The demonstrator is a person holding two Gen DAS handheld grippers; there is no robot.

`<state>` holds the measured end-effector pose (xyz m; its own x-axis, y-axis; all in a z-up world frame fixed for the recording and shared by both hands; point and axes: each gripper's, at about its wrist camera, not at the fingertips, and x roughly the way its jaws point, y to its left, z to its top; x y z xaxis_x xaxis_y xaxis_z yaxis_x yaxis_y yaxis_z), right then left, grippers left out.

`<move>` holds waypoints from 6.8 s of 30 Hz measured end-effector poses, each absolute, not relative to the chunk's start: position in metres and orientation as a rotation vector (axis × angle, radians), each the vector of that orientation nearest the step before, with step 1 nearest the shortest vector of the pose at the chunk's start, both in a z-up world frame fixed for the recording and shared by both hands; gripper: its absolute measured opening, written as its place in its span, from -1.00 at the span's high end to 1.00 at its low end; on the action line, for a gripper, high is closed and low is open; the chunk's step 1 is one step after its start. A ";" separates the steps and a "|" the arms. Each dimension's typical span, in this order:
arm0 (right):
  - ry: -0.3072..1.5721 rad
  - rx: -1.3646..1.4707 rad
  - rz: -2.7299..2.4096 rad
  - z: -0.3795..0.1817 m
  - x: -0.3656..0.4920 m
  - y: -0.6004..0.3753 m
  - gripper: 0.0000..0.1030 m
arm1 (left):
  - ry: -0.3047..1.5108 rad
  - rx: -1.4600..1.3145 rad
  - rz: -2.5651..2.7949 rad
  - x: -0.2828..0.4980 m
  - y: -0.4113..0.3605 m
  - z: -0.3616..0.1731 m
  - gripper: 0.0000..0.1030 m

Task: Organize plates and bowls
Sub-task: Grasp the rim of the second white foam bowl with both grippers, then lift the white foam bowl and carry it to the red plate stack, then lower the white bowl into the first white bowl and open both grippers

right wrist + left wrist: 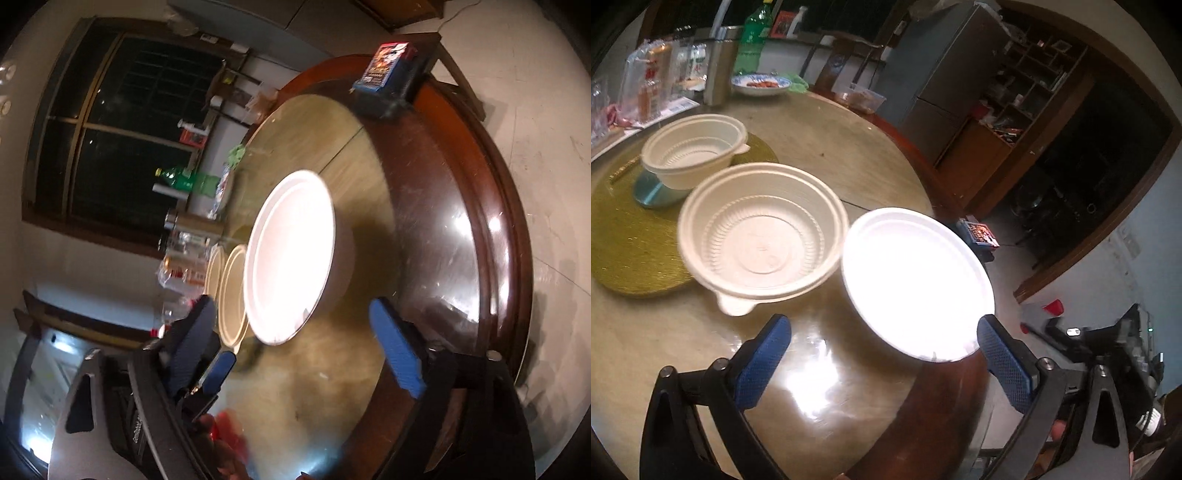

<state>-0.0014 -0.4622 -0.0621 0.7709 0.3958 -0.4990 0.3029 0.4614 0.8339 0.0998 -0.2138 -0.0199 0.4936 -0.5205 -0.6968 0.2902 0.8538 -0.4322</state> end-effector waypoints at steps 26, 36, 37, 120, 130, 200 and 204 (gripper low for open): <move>0.798 1.046 -0.107 -0.074 0.016 -0.471 0.85 | 1.135 -0.401 -0.523 0.128 -0.223 -0.062 0.76; 0.778 1.029 -0.112 -0.065 0.005 -0.472 0.88 | 1.089 -0.340 -0.529 0.123 -0.228 -0.043 0.83; 0.775 1.029 -0.112 -0.064 0.003 -0.471 0.88 | 1.084 -0.334 -0.530 0.121 -0.228 -0.041 0.83; 0.921 0.617 0.432 -0.027 0.049 -0.130 0.88 | 0.749 -0.432 -0.052 0.010 0.098 0.005 0.82; 0.931 0.565 0.512 -0.017 0.055 -0.084 0.89 | 0.704 -0.461 0.012 -0.008 0.141 0.010 0.81; 1.147 0.311 0.689 -0.051 0.057 0.082 0.87 | 0.817 -0.468 0.303 -0.045 0.247 -0.032 0.69; 1.150 0.310 0.685 -0.051 0.056 0.083 0.87 | 0.828 -0.457 0.306 -0.044 0.248 -0.033 0.68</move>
<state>0.0562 0.0833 -0.0514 0.2365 0.6406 -0.7306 -0.3367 0.7594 0.5568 -0.0437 0.2484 -0.0328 0.6414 0.0842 -0.7625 -0.4326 0.8605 -0.2689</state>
